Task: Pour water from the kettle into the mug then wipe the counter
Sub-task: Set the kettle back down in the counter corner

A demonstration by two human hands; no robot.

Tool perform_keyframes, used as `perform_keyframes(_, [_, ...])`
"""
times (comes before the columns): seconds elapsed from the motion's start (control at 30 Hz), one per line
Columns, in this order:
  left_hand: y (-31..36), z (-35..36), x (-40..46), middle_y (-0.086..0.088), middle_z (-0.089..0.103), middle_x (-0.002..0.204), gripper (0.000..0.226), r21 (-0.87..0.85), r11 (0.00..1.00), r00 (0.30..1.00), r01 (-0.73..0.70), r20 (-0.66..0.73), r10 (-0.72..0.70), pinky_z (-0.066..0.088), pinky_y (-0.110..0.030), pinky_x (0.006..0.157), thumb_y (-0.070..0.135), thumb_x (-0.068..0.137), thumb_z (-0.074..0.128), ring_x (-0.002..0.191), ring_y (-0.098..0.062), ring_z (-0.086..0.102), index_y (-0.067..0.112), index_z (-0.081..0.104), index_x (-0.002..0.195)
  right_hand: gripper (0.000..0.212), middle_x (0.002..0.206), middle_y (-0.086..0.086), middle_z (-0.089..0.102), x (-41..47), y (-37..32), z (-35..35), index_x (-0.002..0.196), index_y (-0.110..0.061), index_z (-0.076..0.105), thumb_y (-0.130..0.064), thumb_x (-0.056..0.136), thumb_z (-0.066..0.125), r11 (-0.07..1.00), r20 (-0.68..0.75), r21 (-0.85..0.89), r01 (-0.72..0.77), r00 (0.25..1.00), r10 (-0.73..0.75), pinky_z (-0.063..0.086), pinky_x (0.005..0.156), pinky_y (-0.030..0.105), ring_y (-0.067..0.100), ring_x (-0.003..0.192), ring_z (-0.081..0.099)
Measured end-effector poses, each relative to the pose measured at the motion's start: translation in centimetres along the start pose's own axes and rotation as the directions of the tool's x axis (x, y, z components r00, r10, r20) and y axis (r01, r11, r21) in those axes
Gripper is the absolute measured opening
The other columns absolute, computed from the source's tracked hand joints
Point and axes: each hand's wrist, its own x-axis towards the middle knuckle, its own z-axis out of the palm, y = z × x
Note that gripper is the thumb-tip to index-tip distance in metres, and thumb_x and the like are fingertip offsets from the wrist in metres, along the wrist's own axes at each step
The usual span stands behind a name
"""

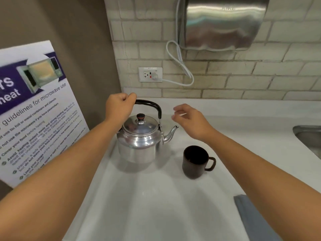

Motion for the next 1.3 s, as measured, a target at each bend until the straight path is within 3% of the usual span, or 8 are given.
perform_keyframes(0.13, [-1.2, 0.4, 1.5, -0.001, 0.026, 0.049, 0.034, 0.006, 1.0, 1.0, 0.001, -0.006, -0.001, 0.02, -0.022, 0.039, 0.024, 0.077, 0.056, 0.043, -0.007, 0.022, 0.0, 0.046, 0.054, 0.06, 0.142, 0.003, 0.05, 3.8, -2.5, 3.2, 0.143, -0.02, 0.039, -0.033, 0.089, 0.061, 0.994, 0.159, -0.051, 0.095, 0.983, -0.086, 0.037, 0.094, 0.025, 0.02, 0.124, 0.051])
perform_keyframes(0.37, [-3.9, 1.9, 4.2, 0.007, 0.026, 0.043, 0.029, -0.079, 0.997, 1.0, 0.02, 0.018, -0.019, 0.02, -0.016, 0.036, 0.017, 0.081, 0.058, 0.038, -0.005, 0.023, 0.005, 0.046, 0.057, 0.019, 0.08, 0.0, 0.059, 8.7, -1.7, 6.0, 0.108, -0.013, 0.063, -0.021, 0.093, 0.056, 0.974, 0.179, -0.148, 0.173, 0.973, -0.146, 0.039, 0.059, 0.015, 0.012, 0.067, 0.052])
perform_keyframes(0.47, [-5.4, 2.6, 5.0, 0.011, 0.025, 0.033, 0.03, -0.106, 0.993, 0.998, 0.052, 0.025, -0.05, 0.022, -0.015, 0.037, 0.017, 0.081, 0.058, 0.037, -0.005, 0.025, 0.005, 0.046, 0.057, 0.027, 0.086, -0.002, 0.063, 9.7, -1.0, 6.8, 0.118, -0.013, 0.063, -0.02, 0.092, 0.057, 0.971, 0.175, -0.157, 0.179, 0.973, -0.151, 0.038, 0.06, 0.006, 0.007, 0.071, 0.054])
perform_keyframes(0.63, [-7.2, 3.4, 5.9, 0.011, 0.026, 0.035, 0.028, -0.125, 0.989, 0.996, 0.083, 0.046, -0.078, 0.025, -0.015, 0.037, 0.018, 0.08, 0.058, 0.037, -0.005, 0.026, 0.002, 0.048, 0.058, 0.035, 0.104, 0.006, 0.067, 10.5, 0.0, 7.8, 0.126, -0.015, 0.061, -0.02, 0.092, 0.058, 0.981, 0.183, -0.136, 0.138, 0.977, -0.112, 0.038, 0.075, 0.022, 0.017, 0.088, 0.057])
perform_keyframes(0.93, [-9.6, 3.9, 5.7, 0.01, 0.024, 0.039, 0.034, -0.113, 0.987, 0.991, 0.115, 0.077, -0.107, 0.023, -0.02, 0.04, 0.025, 0.076, 0.057, 0.042, -0.006, 0.023, 0.016, 0.036, 0.05, 0.035, 0.099, 0.002, 0.059, 10.6, 1.7, 9.2, 0.126, -0.015, 0.061, -0.02, 0.091, 0.058, 0.985, 0.197, -0.118, 0.129, 0.975, -0.104, 0.038, 0.08, 0.024, 0.018, 0.092, 0.055])
perform_keyframes(1.07, [-10.4, 3.9, 5.6, 0.01, 0.026, 0.041, 0.031, -0.104, 0.988, 0.991, 0.115, 0.074, -0.108, 0.024, -0.02, 0.041, 0.028, 0.075, 0.054, 0.044, -0.006, 0.024, 0.015, 0.039, 0.051, 0.035, 0.098, 0.001, 0.06, 10.6, 2.2, 9.7, 0.125, -0.015, 0.061, -0.021, 0.091, 0.059, 0.99, 0.183, -0.077, 0.114, 0.978, -0.098, 0.039, 0.073, 0.013, 0.017, 0.091, 0.056])
perform_keyframes(1.23, [-10.0, 3.2, 5.9, 0.001, 0.051, 0.074, 0.029, -0.08, 0.983, 0.978, 0.168, 0.138, -0.156, 0.038, -0.027, 0.063, 0.038, 0.085, 0.048, 0.067, -0.013, 0.046, 0.011, 0.056, 0.078, 0.033, 0.094, -0.003, 0.062, 10.6, 2.5, 9.7, 0.122, -0.013, 0.062, -0.029, 0.094, 0.053, 0.998, 0.178, 0.053, 0.042, 0.983, -0.05, 0.05, 0.093, 0.035, 0.017, 0.092, 0.058])
perform_keyframes(1.3, [-10.0, 2.7, 4.8, 0.003, 0.053, 0.101, 0.02, -0.014, 1.0, 0.997, 0.009, 0.082, -0.008, 0.039, -0.018, 0.079, 0.025, 0.087, 0.048, 0.092, -0.012, 0.05, 0.015, 0.059, 0.101, 0.034, 0.093, -0.001, 0.063, 10.6, 2.5, 9.9, 0.123, -0.013, 0.061, -0.03, 0.095, 0.052, 0.998, 0.141, 0.059, 0.034, 0.989, -0.042, 0.051, 0.095, 0.042, 0.02, 0.092, 0.061])
